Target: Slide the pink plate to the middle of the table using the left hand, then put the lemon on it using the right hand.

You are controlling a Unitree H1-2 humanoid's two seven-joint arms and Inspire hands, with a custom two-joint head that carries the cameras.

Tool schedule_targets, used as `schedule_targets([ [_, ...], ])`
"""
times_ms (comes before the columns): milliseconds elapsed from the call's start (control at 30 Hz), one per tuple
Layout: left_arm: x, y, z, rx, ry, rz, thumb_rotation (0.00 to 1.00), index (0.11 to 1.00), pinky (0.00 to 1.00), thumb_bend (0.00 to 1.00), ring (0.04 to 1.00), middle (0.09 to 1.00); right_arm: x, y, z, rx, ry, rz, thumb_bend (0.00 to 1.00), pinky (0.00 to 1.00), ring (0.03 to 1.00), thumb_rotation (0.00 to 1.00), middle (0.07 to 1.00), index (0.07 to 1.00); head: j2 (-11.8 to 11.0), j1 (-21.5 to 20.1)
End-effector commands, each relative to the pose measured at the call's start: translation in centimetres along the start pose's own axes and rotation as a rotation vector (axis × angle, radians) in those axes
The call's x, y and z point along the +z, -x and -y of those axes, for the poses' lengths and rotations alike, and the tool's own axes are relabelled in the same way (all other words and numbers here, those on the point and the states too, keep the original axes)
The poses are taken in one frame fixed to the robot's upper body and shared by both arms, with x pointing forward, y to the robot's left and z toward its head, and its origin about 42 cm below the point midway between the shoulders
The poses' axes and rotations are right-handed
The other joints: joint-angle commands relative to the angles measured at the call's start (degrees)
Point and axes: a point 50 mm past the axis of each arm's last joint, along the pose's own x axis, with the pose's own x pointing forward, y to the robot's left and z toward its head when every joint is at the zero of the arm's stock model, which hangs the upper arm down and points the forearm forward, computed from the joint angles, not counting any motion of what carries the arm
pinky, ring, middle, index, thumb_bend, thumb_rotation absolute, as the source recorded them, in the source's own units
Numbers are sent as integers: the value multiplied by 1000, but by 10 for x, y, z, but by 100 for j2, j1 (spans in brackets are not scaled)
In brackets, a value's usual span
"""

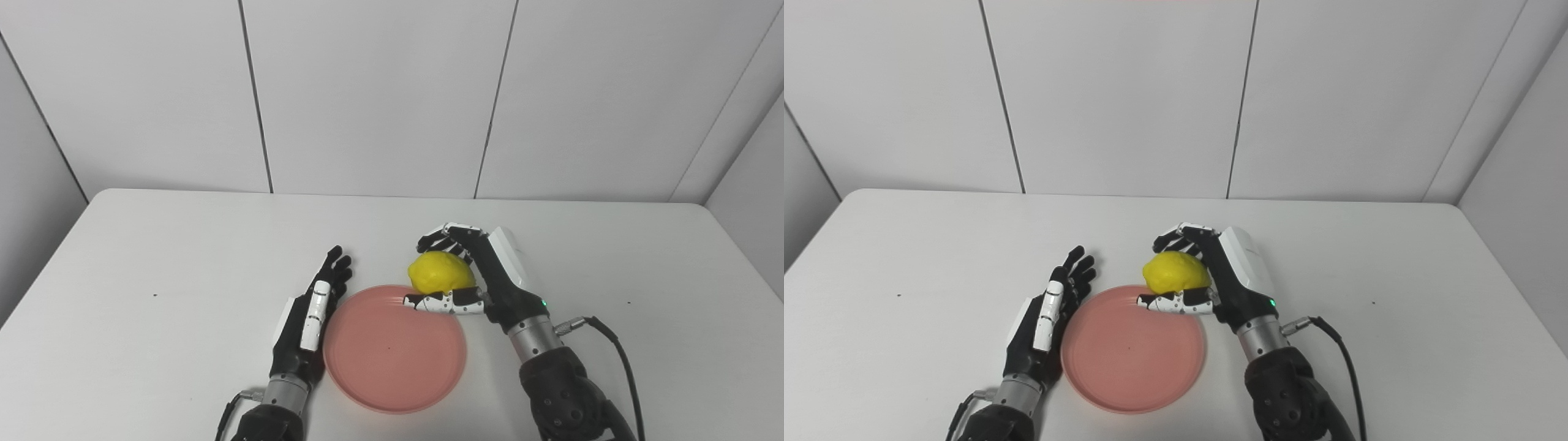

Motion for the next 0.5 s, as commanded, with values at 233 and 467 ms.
schedule_targets([
  [233, 12, -8, 10, 1, -1, 65, 1000, 940, 989, 498, 951, 946, 10, -9, -21, 48, -1, 136, 506, 207, 356, 0, 460, 531, 1, 111],
  [467, 14, -8, 11, -2, 5, 62, 1000, 947, 999, 506, 963, 953, 6, -4, -34, 103, 34, 162, 504, 248, 356, 0, 458, 546, 17, 107],
])
